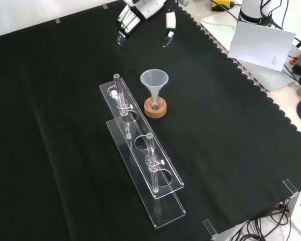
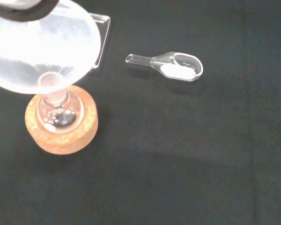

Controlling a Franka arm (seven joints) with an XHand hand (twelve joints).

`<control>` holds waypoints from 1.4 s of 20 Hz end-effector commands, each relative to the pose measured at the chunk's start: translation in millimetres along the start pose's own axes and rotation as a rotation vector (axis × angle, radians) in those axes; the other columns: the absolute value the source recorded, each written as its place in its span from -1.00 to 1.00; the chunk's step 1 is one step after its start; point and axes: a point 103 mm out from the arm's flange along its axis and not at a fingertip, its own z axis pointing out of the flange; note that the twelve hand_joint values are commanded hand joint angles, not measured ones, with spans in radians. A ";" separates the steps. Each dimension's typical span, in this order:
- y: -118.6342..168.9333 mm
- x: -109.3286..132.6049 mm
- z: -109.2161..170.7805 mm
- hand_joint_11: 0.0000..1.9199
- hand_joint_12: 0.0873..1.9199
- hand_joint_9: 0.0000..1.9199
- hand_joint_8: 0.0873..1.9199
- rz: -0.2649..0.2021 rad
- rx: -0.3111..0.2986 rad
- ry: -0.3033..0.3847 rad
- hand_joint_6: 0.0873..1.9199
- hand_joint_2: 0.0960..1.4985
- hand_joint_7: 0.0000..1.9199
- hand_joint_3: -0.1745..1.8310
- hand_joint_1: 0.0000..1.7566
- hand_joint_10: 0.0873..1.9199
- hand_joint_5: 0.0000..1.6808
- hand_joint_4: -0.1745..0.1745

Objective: Pick up the weighing funnel.

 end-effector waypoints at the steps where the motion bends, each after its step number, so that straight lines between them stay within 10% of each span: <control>1: 8.0 -24.4 6.1 -0.66 0.42 -0.53 -0.33 0.002 -0.023 0.066 -1.00 -0.27 -0.83 -0.32 -0.22 -0.35 -0.75 -0.30; 13: 46.3 -68.6 37.1 -0.62 0.40 -0.41 -0.32 0.021 -0.028 0.106 -1.00 -0.27 -0.75 -0.29 -0.13 -0.41 -0.56 -0.32; 28: 121.9 -62.4 94.5 -0.57 0.36 -0.36 -0.32 -0.004 0.035 0.078 -1.00 -0.30 -0.64 -0.22 0.01 -0.46 -0.42 -0.31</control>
